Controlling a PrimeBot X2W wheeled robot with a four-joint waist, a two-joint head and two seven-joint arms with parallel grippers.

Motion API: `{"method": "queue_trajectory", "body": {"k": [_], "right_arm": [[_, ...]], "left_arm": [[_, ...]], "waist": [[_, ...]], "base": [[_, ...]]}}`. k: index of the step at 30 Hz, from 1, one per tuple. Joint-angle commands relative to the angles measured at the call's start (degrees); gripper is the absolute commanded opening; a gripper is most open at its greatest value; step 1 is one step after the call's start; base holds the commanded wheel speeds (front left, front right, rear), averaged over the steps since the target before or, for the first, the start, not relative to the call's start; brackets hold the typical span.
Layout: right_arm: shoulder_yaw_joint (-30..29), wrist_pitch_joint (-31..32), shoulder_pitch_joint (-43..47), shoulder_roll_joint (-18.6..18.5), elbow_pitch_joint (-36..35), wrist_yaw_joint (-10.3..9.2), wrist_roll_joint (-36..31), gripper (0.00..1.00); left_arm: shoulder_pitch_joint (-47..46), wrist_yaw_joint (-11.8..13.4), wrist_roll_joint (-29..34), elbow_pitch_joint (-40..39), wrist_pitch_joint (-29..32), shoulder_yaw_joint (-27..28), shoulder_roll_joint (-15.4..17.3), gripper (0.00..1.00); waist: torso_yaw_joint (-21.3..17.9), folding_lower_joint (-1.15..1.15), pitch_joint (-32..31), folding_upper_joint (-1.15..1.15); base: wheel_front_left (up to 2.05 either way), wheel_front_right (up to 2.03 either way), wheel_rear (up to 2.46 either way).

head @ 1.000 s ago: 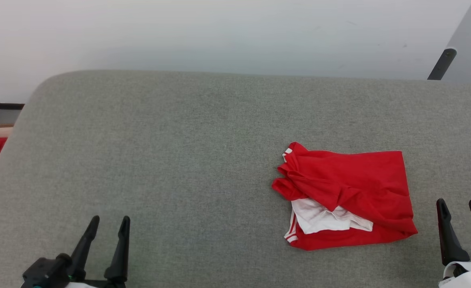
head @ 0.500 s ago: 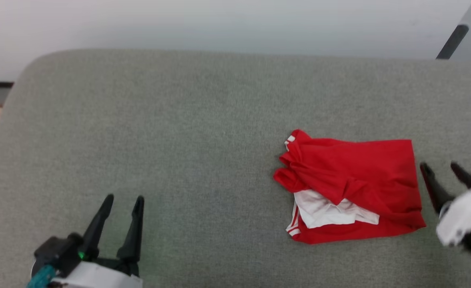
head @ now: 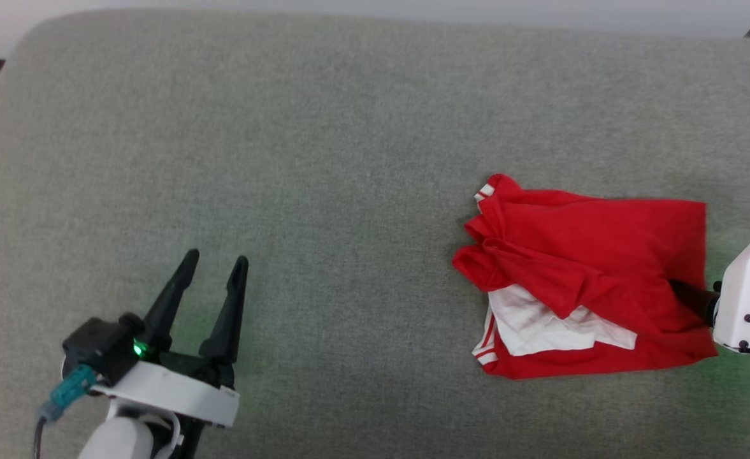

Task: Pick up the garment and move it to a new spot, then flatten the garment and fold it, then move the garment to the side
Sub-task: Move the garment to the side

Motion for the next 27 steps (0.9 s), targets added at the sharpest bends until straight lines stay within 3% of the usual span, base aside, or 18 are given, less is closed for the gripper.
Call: {"method": "queue_trajectory", "body": {"k": [1,8,9,10,11,18,27], "right_arm": [[-0.5,0.42,0.41,0.49,-0.53,-0.02,-0.35,1.0],[-0.39,-0.19,2.27,2.11,2.26,-0.02,-0.82,1.0],[-0.53,-0.91,2.14,2.5,2.63,-0.02,-0.54,0.47],[-0.24,-1.55,2.02,2.74,2.93,-0.02,-0.34,0.15],[-0.05,-2.5,1.85,3.0,3.1,-0.02,-0.13,0.0],[0.11,-10.98,0.75,1.75,3.06,-0.06,1.86,0.0],[-4.72,-20.66,0.84,-0.2,2.92,-0.05,4.73,0.0]], "left_arm": [[-1.43,0.0,-0.67,0.07,0.04,-0.29,0.27,1.0],[-3.57,0.0,-1.24,0.17,0.04,-0.67,0.8,1.0],[-3.86,0.0,-1.25,0.27,0.04,-0.7,0.9,1.0],[-4.16,0.0,-1.31,0.43,0.04,-0.79,1.01,1.0],[-4.42,0.0,-1.38,0.49,0.04,-0.85,1.12,1.0],[-5.09,0.0,-1.49,0.28,0.04,-1.01,2.21,1.0],[-5.6,0.0,-1.46,-2.36,0.04,-1.43,4.0,1.0]], "waist": [[1.06,0.0,1.97,0.0],[1.18,0.0,4.68,0.0],[1.11,0.0,4.94,0.0],[0.98,0.0,5.09,0.0],[0.79,0.0,5.2,0.0],[-2.23,0.0,4.77,0.0],[-7.98,0.0,4.86,0.0]], "base": [[0.0,0.0,0.0],[0.0,0.0,0.0],[0.0,0.0,0.0],[0.0,0.0,0.0],[0.0,0.0,0.0],[0.0,0.0,0.0],[0.0,0.0,0.0]]}}
